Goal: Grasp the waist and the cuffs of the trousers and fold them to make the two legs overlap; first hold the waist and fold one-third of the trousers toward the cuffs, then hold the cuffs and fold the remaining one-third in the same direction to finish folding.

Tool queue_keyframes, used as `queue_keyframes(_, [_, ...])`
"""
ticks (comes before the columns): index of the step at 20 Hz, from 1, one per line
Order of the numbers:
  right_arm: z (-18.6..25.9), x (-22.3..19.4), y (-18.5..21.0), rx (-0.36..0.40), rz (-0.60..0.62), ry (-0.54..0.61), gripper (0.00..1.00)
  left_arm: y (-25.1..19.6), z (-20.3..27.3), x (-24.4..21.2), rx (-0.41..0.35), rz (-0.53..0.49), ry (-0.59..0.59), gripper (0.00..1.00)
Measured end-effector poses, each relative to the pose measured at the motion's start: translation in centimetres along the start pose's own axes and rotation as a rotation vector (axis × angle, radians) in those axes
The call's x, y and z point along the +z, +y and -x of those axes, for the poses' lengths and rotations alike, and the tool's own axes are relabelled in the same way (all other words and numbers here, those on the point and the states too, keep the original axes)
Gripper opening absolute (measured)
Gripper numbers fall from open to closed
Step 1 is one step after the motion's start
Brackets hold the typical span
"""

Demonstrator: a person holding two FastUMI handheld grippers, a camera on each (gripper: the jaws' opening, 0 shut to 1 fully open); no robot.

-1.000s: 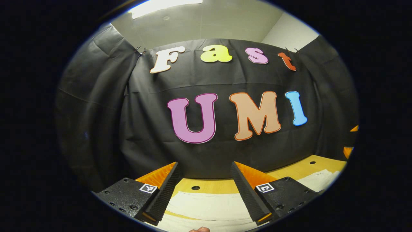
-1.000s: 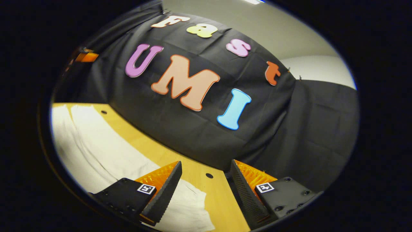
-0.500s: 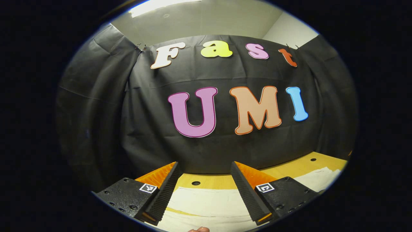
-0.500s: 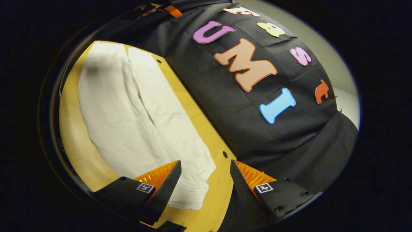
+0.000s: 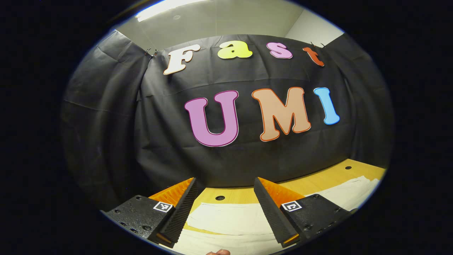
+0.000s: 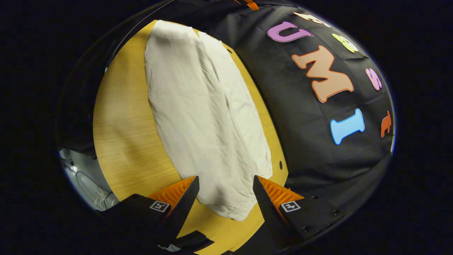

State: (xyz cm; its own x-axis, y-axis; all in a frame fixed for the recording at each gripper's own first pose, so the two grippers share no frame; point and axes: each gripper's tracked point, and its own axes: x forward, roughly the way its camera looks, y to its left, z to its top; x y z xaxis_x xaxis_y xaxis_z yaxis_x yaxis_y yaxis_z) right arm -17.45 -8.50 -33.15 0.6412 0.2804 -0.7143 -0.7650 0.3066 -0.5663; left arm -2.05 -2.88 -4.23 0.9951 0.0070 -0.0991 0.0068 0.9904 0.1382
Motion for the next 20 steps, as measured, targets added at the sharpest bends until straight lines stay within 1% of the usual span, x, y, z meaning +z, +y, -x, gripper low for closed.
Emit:
queue_keyframes(1, [-0.1, -0.3, 0.6, 0.02, 0.008, 0.009, 1.0, 0.1, -0.1, -0.2, 0.003, -0.003, 0.004, 0.96])
queue_keyframes(2, [-0.1, -0.4, 1.1, 0.037, 0.02, 0.014, 1.0, 0.3, 0.0, -0.4, 0.004, -0.005, 0.007, 0.95])
queue_keyframes(4, [-0.3, -0.5, 2.0, 0.066, 0.06, 0.019, 1.0, 0.5, -0.1, -0.7, 0.007, -0.009, 0.014, 0.95])
queue_keyframes(5, [-0.4, -0.3, 2.1, 0.067, 0.087, 0.017, 1.0, 0.6, -0.1, -0.7, 0.009, -0.013, 0.017, 0.95])
queue_keyframes(6, [-0.9, 0.1, 1.9, 0.064, 0.11, 0.011, 0.99, 0.7, 0.0, -0.9, 0.011, -0.02, 0.02, 0.95])
queue_keyframes(7, [-1.8, 0.2, 1.5, 0.058, 0.126, 0.005, 0.95, 0.8, 0.0, -1.0, 0.012, -0.028, 0.021, 0.97])
queue_keyframes(8, [-2.4, 0.4, 1.3, 0.059, 0.132, 0.003, 0.94, 0.8, 0.2, -1.2, 0.012, -0.036, 0.022, 0.93])
queue_keyframes(9, [-2.9, 0.4, 1.1, 0.053, 0.138, 0.002, 0.94, 0.9, 0.3, -1.2, 0.012, -0.045, 0.022, 0.93])
queue_keyframes(11, [-4.1, 0.7, 1.1, 0.056, 0.145, 0.004, 0.89, 1.0, 0.5, -1.3, 0.011, -0.068, 0.023, 0.93])
queue_keyframes(12, [-4.5, 0.9, 1.0, 0.051, 0.153, 0.005, 0.78, 1.0, 0.6, -1.3, 0.009, -0.079, 0.022, 0.93])
queue_keyframes(13, [-5.2, 0.9, 0.8, 0.049, 0.161, 0.008, 0.76, 1.0, 0.8, -1.3, 0.007, -0.088, 0.023, 0.93])
queue_keyframes(14, [-5.6, 1.1, 0.8, 0.047, 0.165, 0.014, 0.65, 1.0, 1.0, -1.6, 0.006, -0.098, 0.024, 0.93])
queue_keyframes(15, [-6.1, 1.1, 0.8, 0.049, 0.163, 0.017, 0.6, 1.1, 1.1, -1.7, 0.007, -0.105, 0.026, 0.93])
queue_keyframes(17, [-6.7, 0.9, 1.5, 0.08, 0.137, 0.035, 0.51, 1.2, 1.5, -2.1, 0.005, -0.113, 0.036, 0.93])
queue_keyframes(18, [-6.7, 0.9, 1.8, 0.091, 0.133, 0.038, 0.31, 1.2, 1.6, -2.4, 0.004, -0.118, 0.042, 0.93])
queue_keyframes(19, [-6.7, 0.8, 2.1, 0.097, 0.135, 0.042, 0.19, 1.3, 1.7, -2.7, 0.004, -0.13, 0.05, 0.93])
queue_keyframes(20, [-7.0, 0.8, 1.8, 0.085, 0.129, 0.041, 0.12, 1.4, 1.9, -3.1, 0.002, -0.146, 0.056, 0.93])
